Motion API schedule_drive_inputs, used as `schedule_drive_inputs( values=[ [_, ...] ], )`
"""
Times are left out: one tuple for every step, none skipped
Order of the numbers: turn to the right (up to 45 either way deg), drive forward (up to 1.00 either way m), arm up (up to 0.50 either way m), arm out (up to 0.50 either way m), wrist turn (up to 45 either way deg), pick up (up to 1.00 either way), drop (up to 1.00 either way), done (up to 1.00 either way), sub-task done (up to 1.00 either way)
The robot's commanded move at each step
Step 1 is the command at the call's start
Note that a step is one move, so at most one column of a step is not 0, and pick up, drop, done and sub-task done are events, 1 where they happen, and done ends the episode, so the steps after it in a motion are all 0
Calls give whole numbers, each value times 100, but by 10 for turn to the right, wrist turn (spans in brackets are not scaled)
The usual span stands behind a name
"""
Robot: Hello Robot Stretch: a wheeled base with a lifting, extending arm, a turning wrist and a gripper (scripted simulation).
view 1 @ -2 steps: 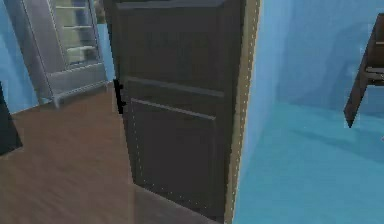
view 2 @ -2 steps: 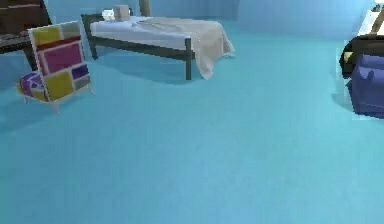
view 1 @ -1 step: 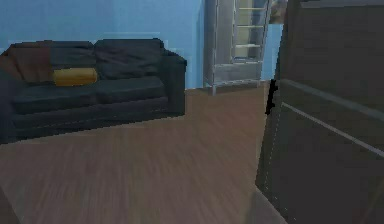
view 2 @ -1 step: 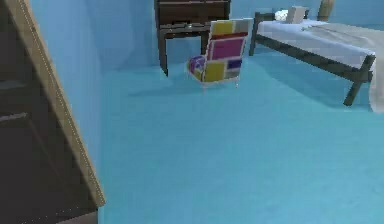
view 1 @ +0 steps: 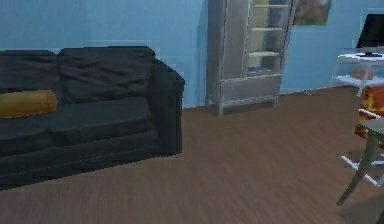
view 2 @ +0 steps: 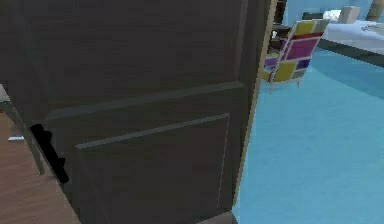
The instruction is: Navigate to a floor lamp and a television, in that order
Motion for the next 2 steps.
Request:
schedule_drive_inputs(
  values=[
    [-60,0,0,0,0,0,0,0,0],
    [0,45,0,0,0,0,0,0,0]
  ],
)
